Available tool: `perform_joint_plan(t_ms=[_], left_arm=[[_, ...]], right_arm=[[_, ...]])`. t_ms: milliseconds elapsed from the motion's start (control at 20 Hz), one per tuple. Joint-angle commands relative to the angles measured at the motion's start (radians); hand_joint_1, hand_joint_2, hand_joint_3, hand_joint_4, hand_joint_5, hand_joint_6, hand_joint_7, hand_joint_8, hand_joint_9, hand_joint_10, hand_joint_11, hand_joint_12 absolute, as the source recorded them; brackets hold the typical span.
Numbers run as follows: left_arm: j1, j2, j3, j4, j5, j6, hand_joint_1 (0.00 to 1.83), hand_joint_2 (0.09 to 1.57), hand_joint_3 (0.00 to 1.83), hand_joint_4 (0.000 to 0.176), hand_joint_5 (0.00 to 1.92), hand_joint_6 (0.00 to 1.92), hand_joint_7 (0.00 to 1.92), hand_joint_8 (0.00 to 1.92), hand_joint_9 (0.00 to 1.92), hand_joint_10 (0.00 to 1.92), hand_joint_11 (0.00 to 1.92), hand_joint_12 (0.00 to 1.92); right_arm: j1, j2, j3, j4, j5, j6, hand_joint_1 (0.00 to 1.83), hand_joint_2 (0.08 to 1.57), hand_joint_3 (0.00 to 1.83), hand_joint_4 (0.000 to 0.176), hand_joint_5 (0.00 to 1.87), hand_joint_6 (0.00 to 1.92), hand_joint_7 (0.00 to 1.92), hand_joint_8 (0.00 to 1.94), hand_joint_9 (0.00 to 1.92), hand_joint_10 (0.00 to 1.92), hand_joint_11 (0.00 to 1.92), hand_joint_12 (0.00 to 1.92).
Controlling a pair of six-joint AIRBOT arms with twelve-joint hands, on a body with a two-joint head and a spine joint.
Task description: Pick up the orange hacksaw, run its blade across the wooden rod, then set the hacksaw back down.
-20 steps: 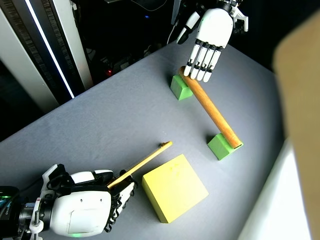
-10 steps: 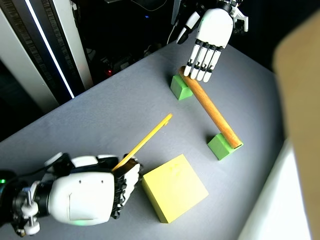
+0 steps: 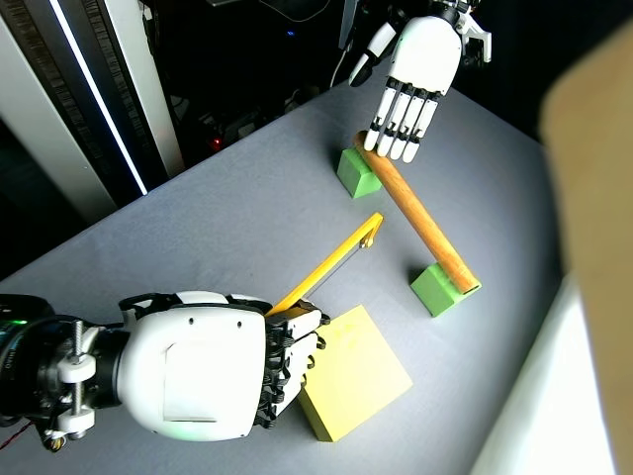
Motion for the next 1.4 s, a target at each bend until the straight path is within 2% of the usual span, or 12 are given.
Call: perform_joint_plan(t_ms=[0, 250, 400, 600, 750, 950, 1150, 1350], left_arm=[[-0.003, 0.002, 0.006, -0.042, -0.031, 0.004, 0.09, 1.23, 0.00, 0.000, 0.00, 0.00, 0.00, 0.00, 0.00, 0.00, 0.00, 0.00], [-0.003, 0.002, 0.006, -0.042, -0.031, 0.004, 0.07, 1.23, 0.00, 0.000, 0.00, 0.00, 0.00, 0.00, 0.00, 0.00, 0.00, 0.00], [-0.002, 0.002, 0.006, -0.042, -0.031, 0.004, 0.07, 1.23, 0.00, 0.000, 0.00, 0.00, 0.00, 0.00, 0.00, 0.00, 0.00, 0.00], [-0.002, 0.002, 0.010, -0.042, -0.031, 0.004, 0.06, 1.23, 0.00, 0.000, 0.00, 0.00, 0.00, 0.00, 0.00, 0.00, 0.00, 0.00], [-0.002, 0.002, 0.013, -0.042, -0.031, 0.004, 0.08, 1.23, 0.00, 0.000, 0.00, 0.00, 0.00, 0.00, 0.00, 0.00, 0.00, 0.00], [-0.003, 0.002, 0.015, -0.042, -0.031, 0.004, 0.10, 1.23, 0.00, 0.000, 0.00, 0.00, 0.00, 0.00, 0.00, 0.00, 0.00, 0.00], [-0.003, 0.002, 0.016, -0.045, -0.031, 0.004, 0.05, 1.23, 0.00, 0.000, 0.00, 0.00, 0.00, 0.00, 0.00, 0.00, 0.00, 0.00], [-0.003, 0.002, 0.016, -0.045, -0.031, 0.004, 0.04, 1.24, 0.00, 0.000, 0.00, 0.00, 0.00, 0.00, 0.00, 0.00, 0.00, 0.00]], right_arm=[[0.020, -0.011, 0.007, 0.031, 0.087, 0.007, 1.39, 1.11, 0.00, 0.000, 0.88, 0.94, 0.97, 0.96, 1.03, 1.17, 1.02, 1.22], [0.068, -0.075, 0.054, 0.033, 0.052, -0.051, 1.39, 1.11, 0.00, 0.000, 0.88, 0.91, 0.95, 1.02, 1.03, 1.18, 1.03, 1.23], [0.085, -0.080, 0.052, 0.032, 0.042, -0.063, 1.38, 1.11, 0.00, 0.000, 0.89, 0.90, 0.94, 1.03, 1.02, 1.20, 1.03, 1.22], [0.085, -0.036, -0.024, 0.033, -0.003, -0.050, 1.38, 1.11, 0.00, 0.000, 0.89, 0.90, 0.95, 1.00, 1.02, 1.21, 1.02, 1.24], [0.085, 0.007, -0.097, 0.033, -0.027, -0.028, 1.38, 1.12, 0.00, 0.000, 0.86, 0.93, 0.93, 1.06, 1.00, 1.22, 1.01, 1.23], [0.101, 0.053, -0.190, 0.037, -0.087, -0.049, 1.38, 1.12, 0.00, 0.000, 0.86, 0.93, 0.94, 1.03, 1.02, 1.19, 1.04, 1.22], [0.148, 0.033, -0.203, 0.144, -0.104, -0.161, 1.38, 1.12, 0.00, 0.000, 0.84, 0.97, 0.93, 1.05, 1.01, 1.21, 1.04, 1.19], [0.207, -0.003, -0.182, 0.152, -0.122, -0.182, 1.38, 1.12, 0.00, 0.000, 0.84, 0.97, 0.94, 1.03, 1.00, 1.24, 1.01, 1.26]])
